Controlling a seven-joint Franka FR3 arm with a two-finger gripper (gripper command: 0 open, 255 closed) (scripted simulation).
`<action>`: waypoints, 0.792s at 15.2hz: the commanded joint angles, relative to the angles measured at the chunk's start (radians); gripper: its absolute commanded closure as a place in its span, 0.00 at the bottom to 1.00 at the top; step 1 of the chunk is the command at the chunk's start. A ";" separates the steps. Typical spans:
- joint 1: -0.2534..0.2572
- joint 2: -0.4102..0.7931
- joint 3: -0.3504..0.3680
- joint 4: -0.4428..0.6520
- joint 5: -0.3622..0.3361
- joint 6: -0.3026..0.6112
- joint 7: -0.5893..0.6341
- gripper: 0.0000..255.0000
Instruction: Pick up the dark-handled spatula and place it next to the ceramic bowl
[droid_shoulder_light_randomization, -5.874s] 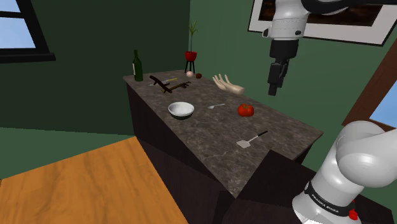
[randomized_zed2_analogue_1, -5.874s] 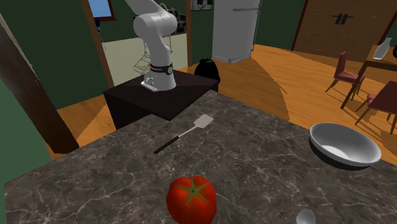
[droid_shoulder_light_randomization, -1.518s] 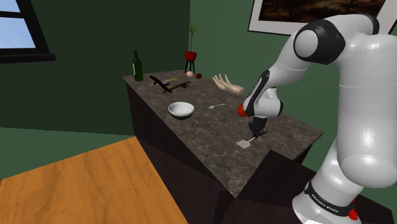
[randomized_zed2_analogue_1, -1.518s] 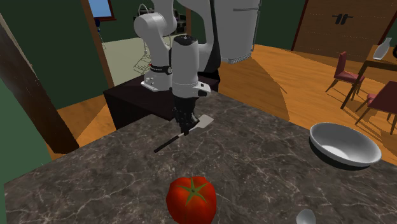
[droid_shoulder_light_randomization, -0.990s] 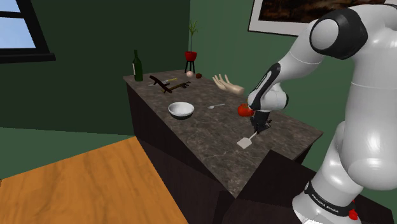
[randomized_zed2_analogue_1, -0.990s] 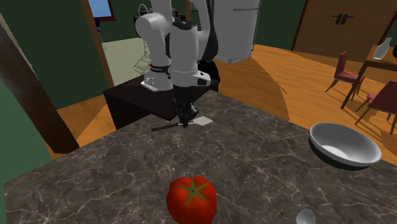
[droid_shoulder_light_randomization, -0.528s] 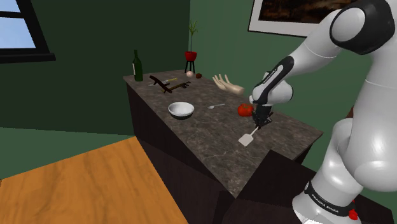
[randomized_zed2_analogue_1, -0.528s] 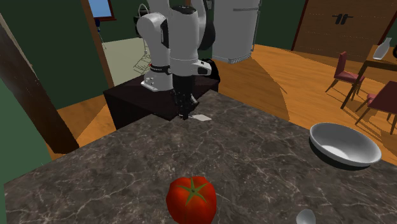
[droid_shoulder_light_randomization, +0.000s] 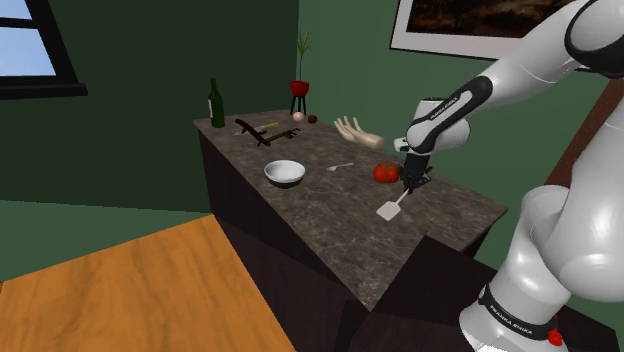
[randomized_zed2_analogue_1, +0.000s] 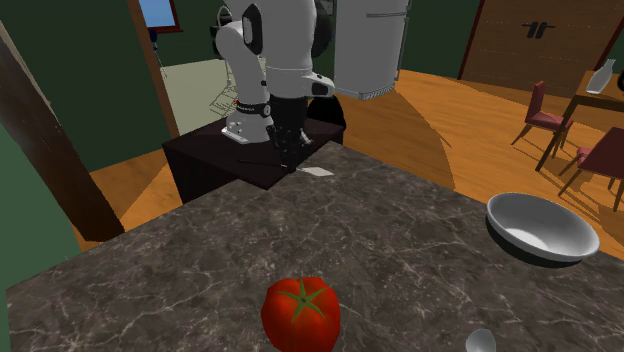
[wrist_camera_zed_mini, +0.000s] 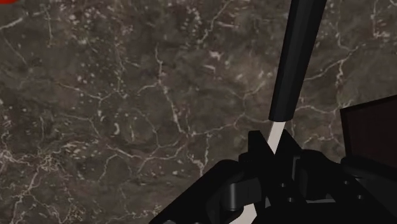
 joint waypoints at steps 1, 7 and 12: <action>-0.009 -0.044 0.003 0.004 -0.054 -0.035 0.035 1.00; 0.001 -0.093 0.055 0.033 -0.093 -0.107 0.118 1.00; 0.081 -0.023 0.116 0.082 -0.008 -0.115 0.193 1.00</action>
